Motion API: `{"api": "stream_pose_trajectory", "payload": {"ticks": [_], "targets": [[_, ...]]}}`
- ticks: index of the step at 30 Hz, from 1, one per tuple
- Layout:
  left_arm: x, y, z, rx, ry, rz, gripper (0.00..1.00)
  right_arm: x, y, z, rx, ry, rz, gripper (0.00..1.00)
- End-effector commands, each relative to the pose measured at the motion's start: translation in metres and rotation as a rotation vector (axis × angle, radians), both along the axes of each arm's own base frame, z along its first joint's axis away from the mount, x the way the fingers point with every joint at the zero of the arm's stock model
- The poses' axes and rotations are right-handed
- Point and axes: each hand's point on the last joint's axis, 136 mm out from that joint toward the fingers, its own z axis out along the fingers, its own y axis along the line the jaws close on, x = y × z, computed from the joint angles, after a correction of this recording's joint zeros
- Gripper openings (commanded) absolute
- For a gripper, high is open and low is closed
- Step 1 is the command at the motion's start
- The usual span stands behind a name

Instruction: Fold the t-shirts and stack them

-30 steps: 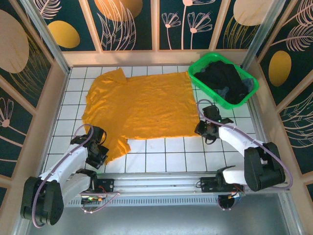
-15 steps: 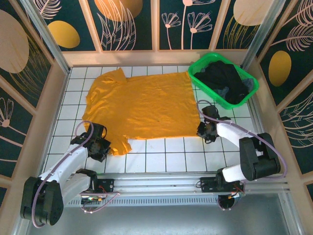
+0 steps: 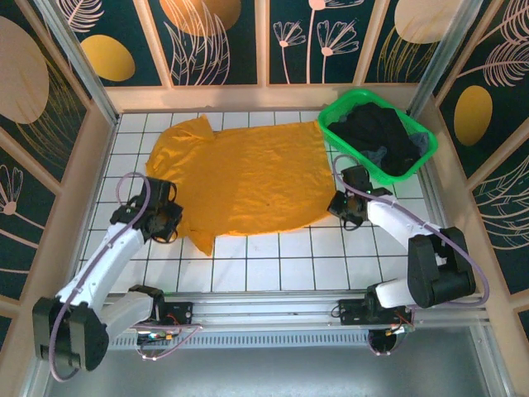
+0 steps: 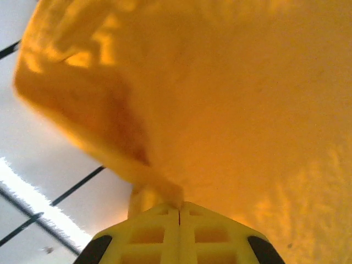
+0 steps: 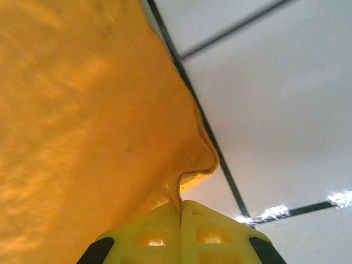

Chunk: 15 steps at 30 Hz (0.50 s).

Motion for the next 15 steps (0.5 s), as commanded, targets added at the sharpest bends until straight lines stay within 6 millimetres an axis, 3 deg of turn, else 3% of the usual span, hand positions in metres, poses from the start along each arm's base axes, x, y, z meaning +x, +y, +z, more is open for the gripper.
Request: {"api": "stream_pose_trajectory", "payload": {"ticks": [1,8,15], "targets": [[0.031,0.005,0.017,0.065,-0.050,-0.014,0.00,0.019,0.008,0.018,0.022,-0.018,-0.014,0.00],[0.099,0.018,0.042,0.095,-0.133,-0.018,0.00,0.065,0.016,0.030,0.040,-0.046,-0.060,0.00],[0.147,0.038,0.053,0.170,-0.177,-0.034,0.00,0.105,0.020,0.029,0.029,-0.066,-0.091,0.00]]}}
